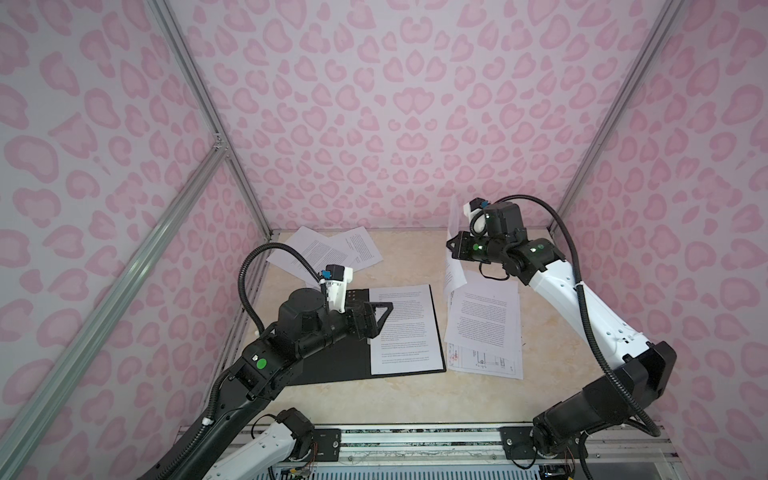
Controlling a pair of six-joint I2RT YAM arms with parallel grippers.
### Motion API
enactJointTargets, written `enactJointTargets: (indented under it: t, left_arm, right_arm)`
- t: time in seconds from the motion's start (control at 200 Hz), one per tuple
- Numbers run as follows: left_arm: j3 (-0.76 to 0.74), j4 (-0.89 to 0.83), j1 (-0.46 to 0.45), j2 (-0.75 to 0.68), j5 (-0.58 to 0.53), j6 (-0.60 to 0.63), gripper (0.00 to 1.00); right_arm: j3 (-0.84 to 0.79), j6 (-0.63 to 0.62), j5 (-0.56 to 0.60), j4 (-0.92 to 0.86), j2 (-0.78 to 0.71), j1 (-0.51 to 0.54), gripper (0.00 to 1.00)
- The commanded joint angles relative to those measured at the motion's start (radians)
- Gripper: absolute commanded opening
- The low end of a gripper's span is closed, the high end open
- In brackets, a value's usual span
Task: Put the files into the folder
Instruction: 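Carry the sheet over the folder with right gripper while left gripper moves to the clip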
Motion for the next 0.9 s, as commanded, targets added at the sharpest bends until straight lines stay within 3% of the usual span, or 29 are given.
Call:
enactJointTargets:
  t: [0.0,0.145,0.365,0.615,0.895]
  left_arm:
    - [-0.036,-0.141,0.13,0.013,-0.122,-0.038,0.98]
    - [-0.17,-0.022,0.31,0.076,0.038,-0.074,0.98]
    - [-0.317,0.164,0.46,0.21,0.154,-0.099,0.97]
    - [-0.365,0.219,0.521,0.35,0.135,-0.092,0.97]
    - [-0.402,0.248,0.539,0.429,0.102,-0.122,0.97]
  right_arm:
    - [0.0,0.055,-0.108,0.072,0.029,0.039,0.0]
    - [-0.042,0.117,-0.238,0.155,0.025,0.074,0.0]
    - [-0.275,0.174,-0.331,0.314,-0.035,0.017,0.0]
    - [-0.527,0.089,-0.326,0.523,0.002,-0.014,0.0]
    - [-0.829,0.25,-0.222,0.937,0.059,-0.007,0.0]
